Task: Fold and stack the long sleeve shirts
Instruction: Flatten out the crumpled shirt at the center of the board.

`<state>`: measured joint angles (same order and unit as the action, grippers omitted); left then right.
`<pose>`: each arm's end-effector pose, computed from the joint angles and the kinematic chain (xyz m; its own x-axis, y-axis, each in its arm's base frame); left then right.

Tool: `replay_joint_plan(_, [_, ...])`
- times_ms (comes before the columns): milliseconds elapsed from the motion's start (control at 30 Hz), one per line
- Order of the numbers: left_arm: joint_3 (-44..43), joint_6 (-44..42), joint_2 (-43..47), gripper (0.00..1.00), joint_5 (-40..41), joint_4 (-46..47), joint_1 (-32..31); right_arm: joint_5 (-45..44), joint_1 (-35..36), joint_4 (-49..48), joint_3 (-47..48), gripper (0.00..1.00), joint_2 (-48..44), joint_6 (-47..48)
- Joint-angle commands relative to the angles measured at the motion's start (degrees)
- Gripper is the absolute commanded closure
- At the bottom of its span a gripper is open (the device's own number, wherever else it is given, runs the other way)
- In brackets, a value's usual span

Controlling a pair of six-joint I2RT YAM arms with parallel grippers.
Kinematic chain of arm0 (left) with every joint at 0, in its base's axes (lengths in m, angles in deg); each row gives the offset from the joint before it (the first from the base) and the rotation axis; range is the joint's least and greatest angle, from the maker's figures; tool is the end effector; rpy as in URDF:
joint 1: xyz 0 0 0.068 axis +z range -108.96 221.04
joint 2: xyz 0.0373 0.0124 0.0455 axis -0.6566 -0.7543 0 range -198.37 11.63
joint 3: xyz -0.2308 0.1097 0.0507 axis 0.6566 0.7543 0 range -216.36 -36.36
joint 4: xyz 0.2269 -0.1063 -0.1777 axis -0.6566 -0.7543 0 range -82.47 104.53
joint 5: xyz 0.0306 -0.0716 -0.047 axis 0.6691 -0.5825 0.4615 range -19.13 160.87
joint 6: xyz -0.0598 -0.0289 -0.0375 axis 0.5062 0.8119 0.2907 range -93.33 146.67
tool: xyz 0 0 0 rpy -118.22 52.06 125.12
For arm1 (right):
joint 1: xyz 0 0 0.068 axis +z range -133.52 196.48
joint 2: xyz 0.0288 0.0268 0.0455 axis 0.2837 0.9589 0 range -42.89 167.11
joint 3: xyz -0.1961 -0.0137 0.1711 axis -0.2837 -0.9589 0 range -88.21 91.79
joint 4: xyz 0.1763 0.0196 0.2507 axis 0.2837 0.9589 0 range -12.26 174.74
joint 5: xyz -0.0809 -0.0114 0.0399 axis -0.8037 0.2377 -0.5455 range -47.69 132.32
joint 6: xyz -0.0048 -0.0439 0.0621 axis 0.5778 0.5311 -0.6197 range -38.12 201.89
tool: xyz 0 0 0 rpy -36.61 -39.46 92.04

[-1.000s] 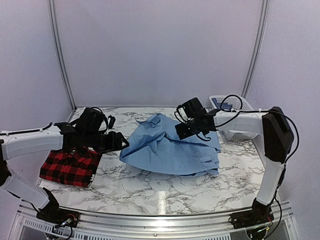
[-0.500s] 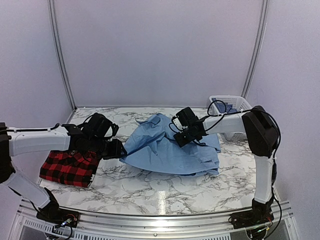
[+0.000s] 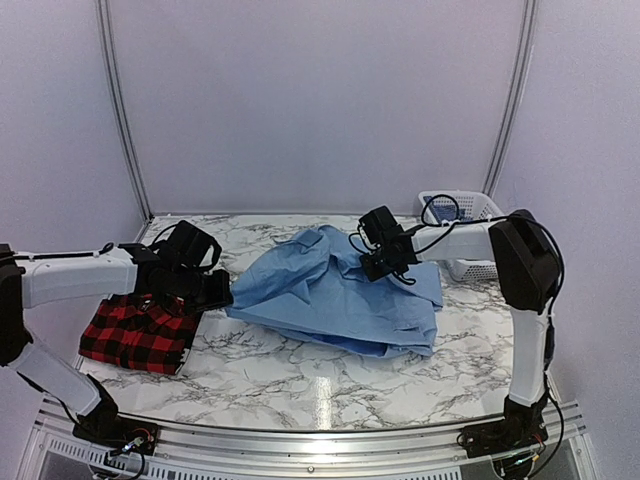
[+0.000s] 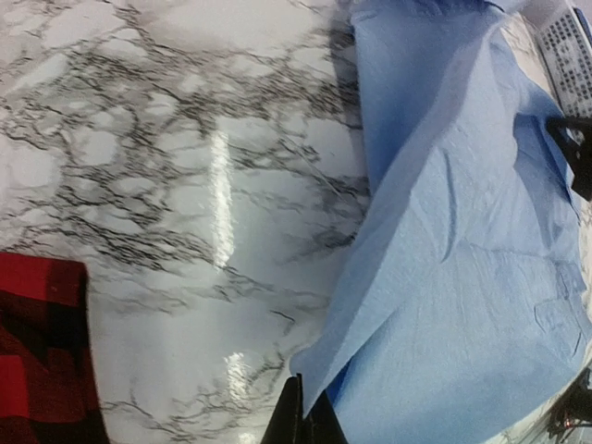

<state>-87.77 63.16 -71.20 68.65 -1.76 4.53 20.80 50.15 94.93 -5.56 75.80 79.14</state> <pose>0.2907 -0.2184 0.1587 -0.8439 -0.1145 -0.5241 0.1413 0.8950 -0.4232 0.4238 0.2539 0.1027 -0.6819 -0.4006 -0.6120 -0.3007 0.9162 -0.2648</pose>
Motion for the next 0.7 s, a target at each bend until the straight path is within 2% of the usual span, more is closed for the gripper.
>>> replay_joint_plan(0, [-2.5, -3.9, 0.3, 1.00, 0.7, -3.0, 6.4, -4.5, -0.9, 2.6, -0.8, 1.00, -5.4, -2.2])
replay_joint_plan(200, [-12.3, -8.6, -8.6, 1.00, -0.8, -3.9, 14.4, -3.7, -0.9, 5.9, -8.5, 1.00, -14.5, -5.5])
replay_joint_plan(367, [-26.9, -9.8, -21.9, 1.00, -4.7, -4.5, 20.2, 0.3, -0.9, 7.1, -16.9, 1.00, -22.8, -8.2])
replay_joint_plan(467, [-37.1, -9.7, -30.8, 1.00, -7.3, -5.8, 21.3, 0.3, -0.7, 9.7, -18.2, 1.00, -24.4, -8.8])
replay_joint_plan(533, [-43.6, -9.7, -35.9, 0.98, -8.6, -7.2, 21.3, -3.0, -1.3, 10.7, -18.6, 1.00, -24.7, -8.8])
replay_joint_plan(667, [-51.8, -9.3, -40.8, 0.88, -10.2, -8.2, 21.3, -5.2, -5.2, 11.9, -16.3, 1.00, -23.3, -8.4])
